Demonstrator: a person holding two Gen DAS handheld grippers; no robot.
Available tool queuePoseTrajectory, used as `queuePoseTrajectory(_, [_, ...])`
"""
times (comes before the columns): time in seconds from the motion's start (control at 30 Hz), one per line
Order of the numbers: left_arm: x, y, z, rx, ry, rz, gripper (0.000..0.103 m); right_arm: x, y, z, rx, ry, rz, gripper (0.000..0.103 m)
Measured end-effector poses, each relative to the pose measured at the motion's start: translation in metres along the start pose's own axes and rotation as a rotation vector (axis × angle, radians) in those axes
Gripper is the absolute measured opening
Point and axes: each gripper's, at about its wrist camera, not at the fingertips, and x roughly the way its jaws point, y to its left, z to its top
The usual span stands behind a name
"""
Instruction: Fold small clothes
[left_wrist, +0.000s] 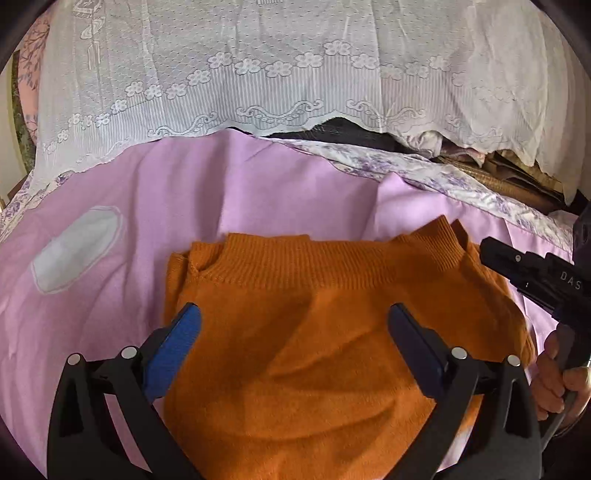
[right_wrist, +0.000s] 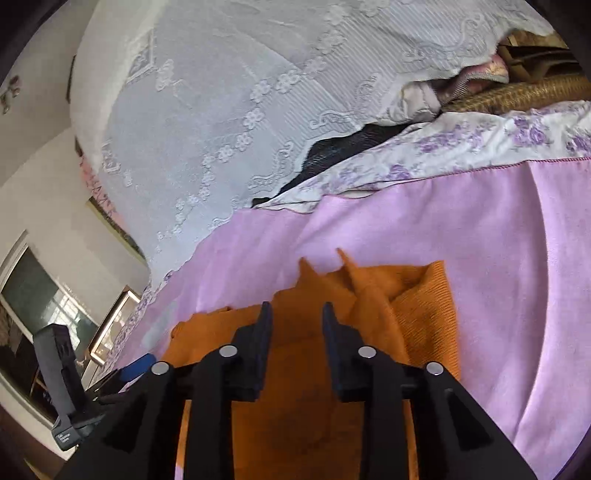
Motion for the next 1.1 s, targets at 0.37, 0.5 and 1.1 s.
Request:
queuePoseTrajectory(0.37, [0.008, -0.037, -0.034, 0.154, 0.077, 0.199, 0.099, -0.004, 0.034, -0.048, -0.108, 0.180, 0.011, 0.055])
queuePoseTrajectory(0.5, [0.002, -0.033, -0.038, 0.135, 0.071, 0.221, 0.099, -0.020, 0.016, -0.050, -0.032, 0.142, -0.002, 0.055])
queuePoseTrajectory(1.1, [-0.020, -0.023, -0.059, 0.069, 0.078, 0.297, 0.099, -0.053, -0.022, -0.063, 0.161, 0.073, -0.003, 0.055])
